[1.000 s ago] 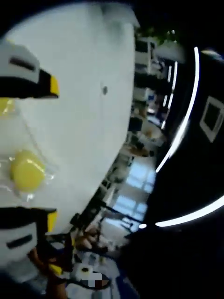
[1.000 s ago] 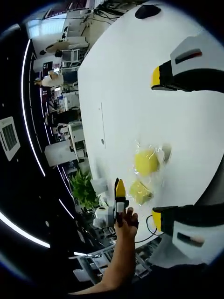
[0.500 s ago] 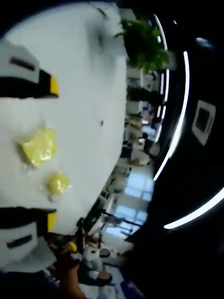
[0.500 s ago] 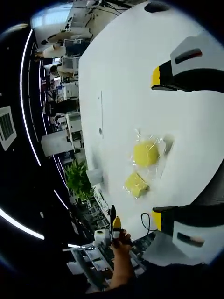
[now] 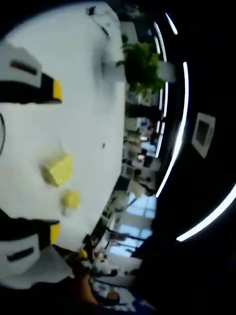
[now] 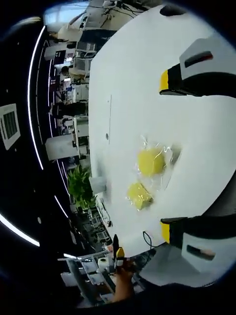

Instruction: Compare the silicone blocks by pressing each to a similar depth, holding the contact briefly, and releasing to observe deformation and rebound differences across the visible hardness samples.

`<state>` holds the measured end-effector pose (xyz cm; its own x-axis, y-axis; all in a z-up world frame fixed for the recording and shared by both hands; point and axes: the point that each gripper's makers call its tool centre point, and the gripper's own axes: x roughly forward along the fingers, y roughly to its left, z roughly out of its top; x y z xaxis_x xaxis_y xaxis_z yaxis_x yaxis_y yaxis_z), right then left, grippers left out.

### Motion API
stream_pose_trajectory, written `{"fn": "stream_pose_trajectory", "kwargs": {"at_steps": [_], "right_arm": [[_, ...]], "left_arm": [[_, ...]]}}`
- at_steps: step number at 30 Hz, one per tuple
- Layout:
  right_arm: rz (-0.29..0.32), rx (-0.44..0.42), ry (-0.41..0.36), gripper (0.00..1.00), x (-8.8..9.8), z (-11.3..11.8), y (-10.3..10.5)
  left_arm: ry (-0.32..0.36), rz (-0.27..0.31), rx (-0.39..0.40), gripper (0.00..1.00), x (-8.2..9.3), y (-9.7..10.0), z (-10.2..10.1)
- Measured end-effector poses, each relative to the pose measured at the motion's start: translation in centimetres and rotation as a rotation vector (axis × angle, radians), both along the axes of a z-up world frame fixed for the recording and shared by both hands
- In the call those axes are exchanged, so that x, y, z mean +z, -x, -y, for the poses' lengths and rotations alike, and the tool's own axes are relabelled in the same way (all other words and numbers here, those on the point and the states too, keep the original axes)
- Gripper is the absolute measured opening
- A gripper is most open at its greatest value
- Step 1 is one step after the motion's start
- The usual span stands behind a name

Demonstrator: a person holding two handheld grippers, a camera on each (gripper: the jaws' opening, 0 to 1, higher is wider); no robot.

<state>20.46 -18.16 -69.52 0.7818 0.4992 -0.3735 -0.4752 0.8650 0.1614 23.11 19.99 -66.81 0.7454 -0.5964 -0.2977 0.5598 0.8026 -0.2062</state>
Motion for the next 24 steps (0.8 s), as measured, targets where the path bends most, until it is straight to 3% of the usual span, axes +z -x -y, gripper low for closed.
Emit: {"fn": "stream_pose_trajectory", "kwargs": {"at_steps": [4,24], "right_arm": [[-0.004,0.032,0.032,0.97,-0.3,-0.3,0.5],[-0.021,-0.024,0.008,0.97,-0.8,0.0,0.4]], "left_arm": [[0.006,-0.032,0.019,1.00,-0.9,0.1,-0.5],[-0.019,0.009,-0.018,1.00,-0.3,0.0,0.4]]}}
